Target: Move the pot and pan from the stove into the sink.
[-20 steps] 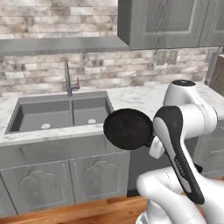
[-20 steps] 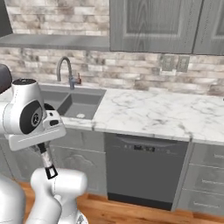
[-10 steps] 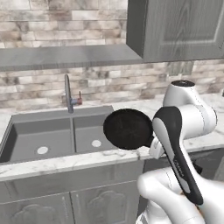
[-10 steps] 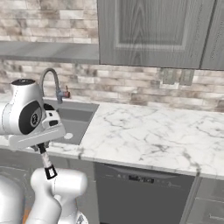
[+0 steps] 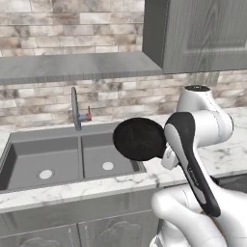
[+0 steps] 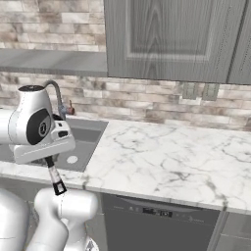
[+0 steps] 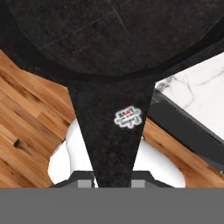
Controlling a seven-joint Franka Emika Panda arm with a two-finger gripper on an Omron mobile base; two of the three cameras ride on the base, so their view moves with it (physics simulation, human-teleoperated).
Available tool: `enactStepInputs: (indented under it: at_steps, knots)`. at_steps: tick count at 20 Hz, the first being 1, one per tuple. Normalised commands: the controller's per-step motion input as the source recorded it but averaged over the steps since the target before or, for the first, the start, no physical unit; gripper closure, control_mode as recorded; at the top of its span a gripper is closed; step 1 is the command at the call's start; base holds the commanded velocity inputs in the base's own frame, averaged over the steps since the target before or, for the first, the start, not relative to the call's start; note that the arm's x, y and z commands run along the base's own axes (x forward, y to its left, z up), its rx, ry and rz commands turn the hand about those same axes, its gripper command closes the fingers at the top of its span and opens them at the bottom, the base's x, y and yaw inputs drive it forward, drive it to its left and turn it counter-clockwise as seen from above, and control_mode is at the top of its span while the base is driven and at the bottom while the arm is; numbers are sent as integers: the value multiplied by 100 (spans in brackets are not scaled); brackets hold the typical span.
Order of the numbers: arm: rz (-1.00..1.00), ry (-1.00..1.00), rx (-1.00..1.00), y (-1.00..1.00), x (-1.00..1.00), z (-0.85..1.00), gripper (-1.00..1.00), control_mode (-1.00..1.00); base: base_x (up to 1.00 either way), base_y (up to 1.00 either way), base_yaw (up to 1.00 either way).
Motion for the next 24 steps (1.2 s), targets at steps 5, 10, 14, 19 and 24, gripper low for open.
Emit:
enactStepInputs:
  at_steps: [5,10,14,19,24]
  knots:
    - [0,4,4,0,50,-4,100,-100,0,0,0]
    - [1,18,0,0,15,-18,100,-100,0,0,0]
    - [0,14,0,8,38,-26,100,-100,0,0,0]
    - [0,16,0,9,56,-36,100,-100,0,0,0]
    - [-1,13,0,13,63,-42,100,-100,0,0,0]
